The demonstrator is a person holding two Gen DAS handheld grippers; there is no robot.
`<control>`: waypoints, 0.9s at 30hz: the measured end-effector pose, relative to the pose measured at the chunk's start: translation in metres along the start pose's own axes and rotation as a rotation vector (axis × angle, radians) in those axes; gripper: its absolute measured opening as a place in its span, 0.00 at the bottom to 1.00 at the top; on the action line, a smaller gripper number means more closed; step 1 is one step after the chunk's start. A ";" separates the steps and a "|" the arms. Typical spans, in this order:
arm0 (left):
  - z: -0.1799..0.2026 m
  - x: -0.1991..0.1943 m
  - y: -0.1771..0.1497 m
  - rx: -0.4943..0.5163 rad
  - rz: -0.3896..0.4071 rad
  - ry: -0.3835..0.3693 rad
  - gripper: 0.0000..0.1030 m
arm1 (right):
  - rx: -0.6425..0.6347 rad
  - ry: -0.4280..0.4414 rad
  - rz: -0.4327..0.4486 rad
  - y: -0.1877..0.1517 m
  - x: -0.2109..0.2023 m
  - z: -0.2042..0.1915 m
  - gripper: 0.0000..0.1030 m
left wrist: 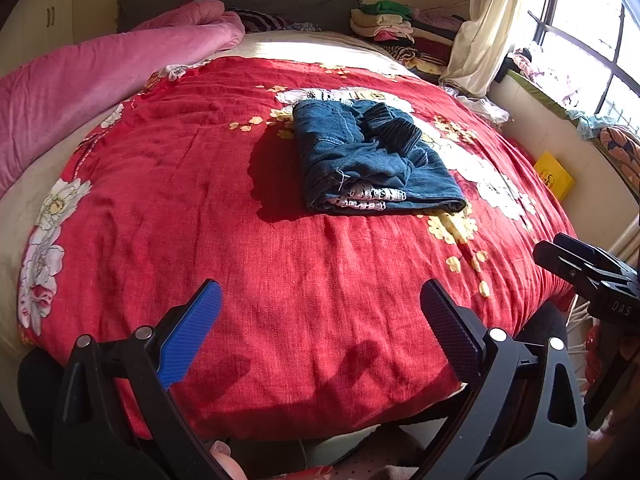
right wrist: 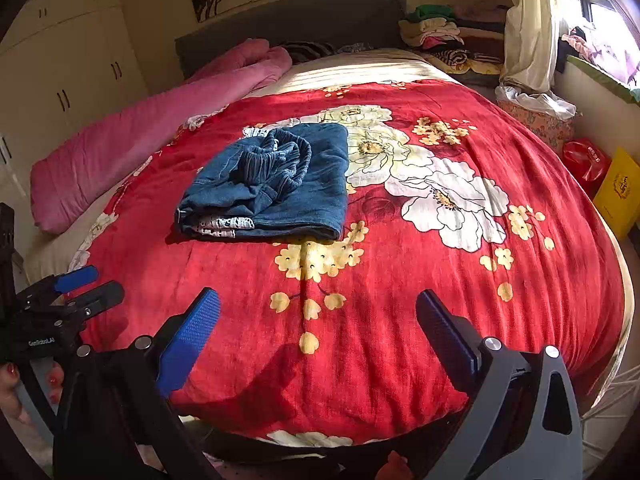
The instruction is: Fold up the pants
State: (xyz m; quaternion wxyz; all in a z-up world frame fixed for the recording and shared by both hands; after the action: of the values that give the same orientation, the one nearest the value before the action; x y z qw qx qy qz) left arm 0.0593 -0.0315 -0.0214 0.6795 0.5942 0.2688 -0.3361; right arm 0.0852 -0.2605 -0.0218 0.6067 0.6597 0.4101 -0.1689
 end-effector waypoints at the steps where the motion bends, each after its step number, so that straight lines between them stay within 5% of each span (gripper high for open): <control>1: -0.001 0.000 0.000 -0.001 -0.004 0.003 0.91 | -0.002 -0.002 -0.002 0.000 0.000 0.000 0.95; 14: -0.006 0.000 0.002 0.043 0.012 0.039 0.91 | -0.015 -0.018 -0.027 0.002 0.011 0.011 0.95; 21: -0.041 -0.002 0.024 -0.071 0.074 -0.038 0.91 | 0.019 -0.060 -0.022 0.009 0.025 0.044 0.95; 27: -0.146 0.054 0.069 -0.101 0.000 0.313 0.91 | 0.107 -0.232 -0.010 0.038 0.048 0.136 0.95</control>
State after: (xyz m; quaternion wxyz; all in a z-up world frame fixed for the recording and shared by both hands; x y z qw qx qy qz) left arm 0.1520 0.1098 -0.0409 0.6585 0.6043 0.3879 -0.2253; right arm 0.1802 -0.3689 -0.0597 0.6132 0.6651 0.3309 -0.2686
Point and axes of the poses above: each gripper's, at about its wrist camera, not at the fingertips, and x roughly the way its jaws point, z to its right, y to its top, the point moved 5 cm from there along x, roughly the way its jaws point, and after that the axes turned 2 degrees about -z, right-handed, at the moved point
